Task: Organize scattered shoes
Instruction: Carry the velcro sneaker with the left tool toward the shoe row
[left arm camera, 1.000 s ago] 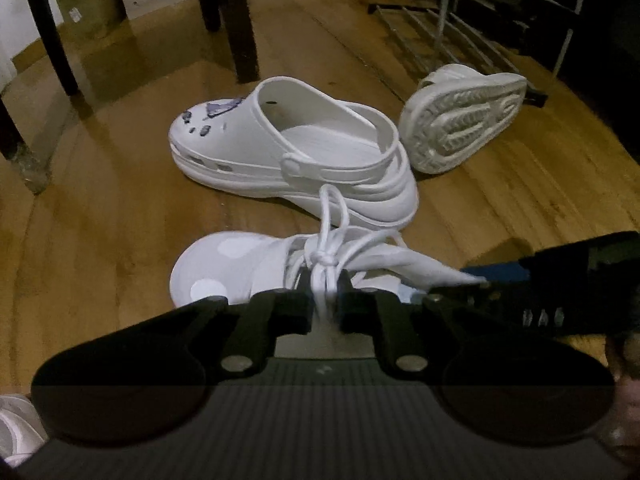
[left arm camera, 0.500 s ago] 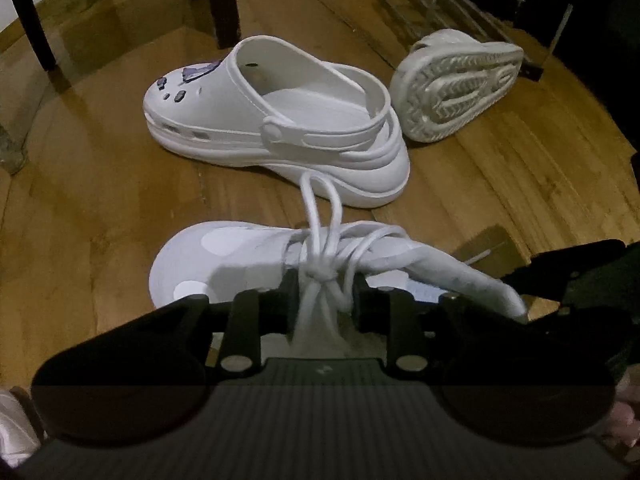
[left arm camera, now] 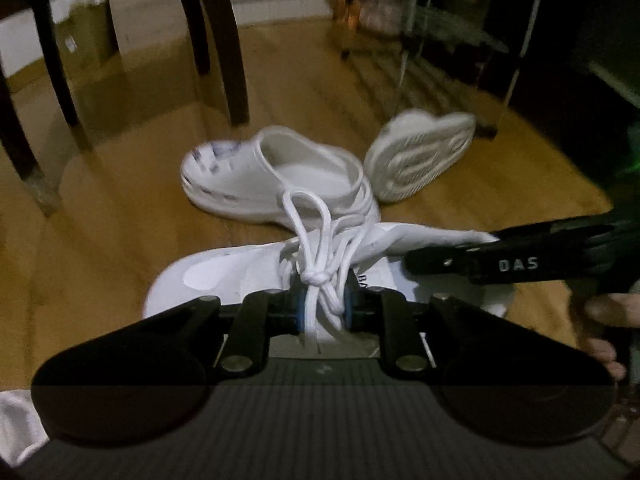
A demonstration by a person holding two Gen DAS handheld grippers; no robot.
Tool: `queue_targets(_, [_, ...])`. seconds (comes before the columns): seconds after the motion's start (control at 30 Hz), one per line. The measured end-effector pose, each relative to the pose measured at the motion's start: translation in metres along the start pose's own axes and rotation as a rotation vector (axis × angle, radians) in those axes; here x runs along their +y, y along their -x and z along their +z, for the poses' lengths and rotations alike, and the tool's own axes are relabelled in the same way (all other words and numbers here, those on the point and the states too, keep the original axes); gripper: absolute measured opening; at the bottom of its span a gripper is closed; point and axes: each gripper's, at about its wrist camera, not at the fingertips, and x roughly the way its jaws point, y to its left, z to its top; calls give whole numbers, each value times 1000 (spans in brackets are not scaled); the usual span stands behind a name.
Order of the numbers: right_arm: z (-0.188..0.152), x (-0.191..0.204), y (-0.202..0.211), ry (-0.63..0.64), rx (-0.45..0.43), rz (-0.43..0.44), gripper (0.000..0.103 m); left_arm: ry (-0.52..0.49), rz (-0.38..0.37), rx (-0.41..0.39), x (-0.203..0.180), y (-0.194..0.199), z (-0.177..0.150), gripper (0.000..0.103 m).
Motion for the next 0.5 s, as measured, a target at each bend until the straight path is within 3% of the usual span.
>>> queue_targets(0.2, [-9,83,14,97,-43,65,41,53,25,-18,38,73,-32,15])
queue_targets(0.33, [-20,130,9,122,12,96,41,140,69,-47,85,122,-72,16])
queue_targets(0.5, [-41,238,-25,218,109,149,41,242,130,-92,148,172,-128,16])
